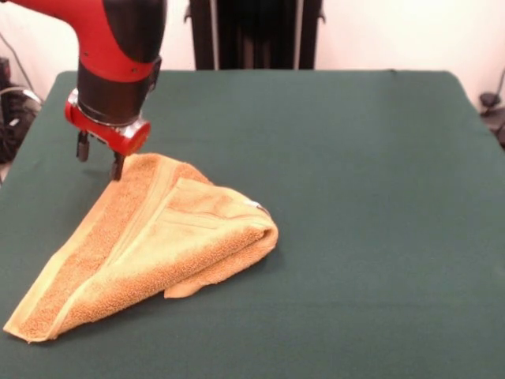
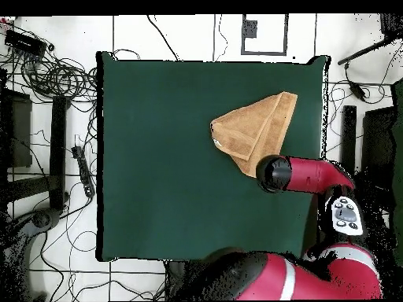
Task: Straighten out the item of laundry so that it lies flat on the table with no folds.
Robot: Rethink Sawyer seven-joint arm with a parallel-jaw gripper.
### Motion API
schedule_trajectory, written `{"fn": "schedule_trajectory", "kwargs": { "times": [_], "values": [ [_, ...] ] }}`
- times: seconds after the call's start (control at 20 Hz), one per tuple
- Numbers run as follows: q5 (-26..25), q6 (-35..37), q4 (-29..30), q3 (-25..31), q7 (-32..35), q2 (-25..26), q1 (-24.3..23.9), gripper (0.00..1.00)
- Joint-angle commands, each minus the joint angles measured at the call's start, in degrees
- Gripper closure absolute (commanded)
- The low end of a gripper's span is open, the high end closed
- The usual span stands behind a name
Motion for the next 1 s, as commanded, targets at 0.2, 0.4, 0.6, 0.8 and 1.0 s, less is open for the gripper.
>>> {"fn": "schedule_trajectory", "kwargs": {
  "times": [0.2, 0.4, 0.6, 0.8, 1.0],
  "values": [
    [0.6, -4.3, 5.1, 11.3, -1.2, 2.6, -0.9, 0.00],
    [0.3, 0.0, 2.8, 7.7, 0.9, 2.4, 1.9, 0.00],
    [-1.3, -2.6, 3.4, 7.7, -0.6, 0.8, 1.3, 0.00],
    [-3.0, -5.1, 5.2, 8.4, -2.9, -2.3, 0.6, 0.00],
    [-1.5, -7.3, 6.8, 12.1, -3.5, -3.6, -2.9, 0.00]
  ]
}}
